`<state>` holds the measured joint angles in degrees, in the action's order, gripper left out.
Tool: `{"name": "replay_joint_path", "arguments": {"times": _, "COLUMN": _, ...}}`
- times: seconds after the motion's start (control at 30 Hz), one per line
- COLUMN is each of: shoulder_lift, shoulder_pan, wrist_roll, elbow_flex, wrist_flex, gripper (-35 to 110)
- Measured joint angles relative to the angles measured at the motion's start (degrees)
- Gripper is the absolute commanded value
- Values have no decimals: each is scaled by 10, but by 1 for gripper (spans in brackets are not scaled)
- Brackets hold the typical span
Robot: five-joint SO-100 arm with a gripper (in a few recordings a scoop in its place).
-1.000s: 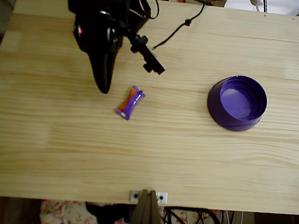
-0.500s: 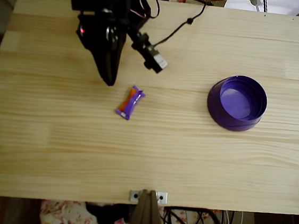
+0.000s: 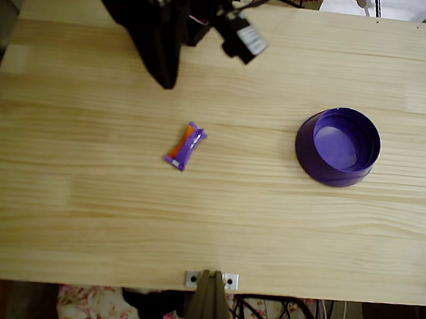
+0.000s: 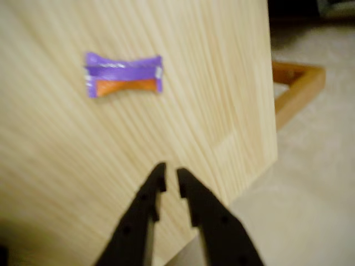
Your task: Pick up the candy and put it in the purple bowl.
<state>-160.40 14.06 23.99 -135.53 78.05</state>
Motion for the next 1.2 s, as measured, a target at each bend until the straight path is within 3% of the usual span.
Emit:
{"name": "replay_joint_path", "arguments": {"times": 0.17, "shoulder_lift": 44, "shoulder_pan": 61, "wrist_roll": -28, "elbow_flex": 23, "wrist_flex": 17, "gripper": 0}}
{"name": "replay_joint_path", "arguments": {"times": 0.37, "shoulder_lift": 137, "shoulder_pan": 82, "wrist_roll": -162, "elbow_flex": 86, "wrist_flex": 27, "gripper": 0}}
{"name": "replay_joint_path", "arguments": {"times": 0.67, "shoulder_lift": 261, "shoulder_pan": 24, "wrist_roll": -363, "elbow_flex": 149, "wrist_flex": 9, "gripper": 0}}
{"name": "replay_joint_path", "arguments": {"times": 0.8, "shoulder_lift": 308, "shoulder_pan": -52, "wrist_roll": -482, "elbow_flex": 188, "wrist_flex": 14, "gripper": 0}}
{"name": "replay_joint_path", "arguments": {"times": 0.87, "shoulder_lift": 307, "shoulder_pan": -85, "wrist_roll": -490, "elbow_flex": 193, "wrist_flex": 1, "gripper": 0}}
{"name": "replay_joint_path", "arguments": {"times": 1.2, "shoulder_lift": 282, "shoulder_pan": -47, "wrist_roll": -617, "elbow_flex": 82, "wrist_flex": -97, "gripper": 3}}
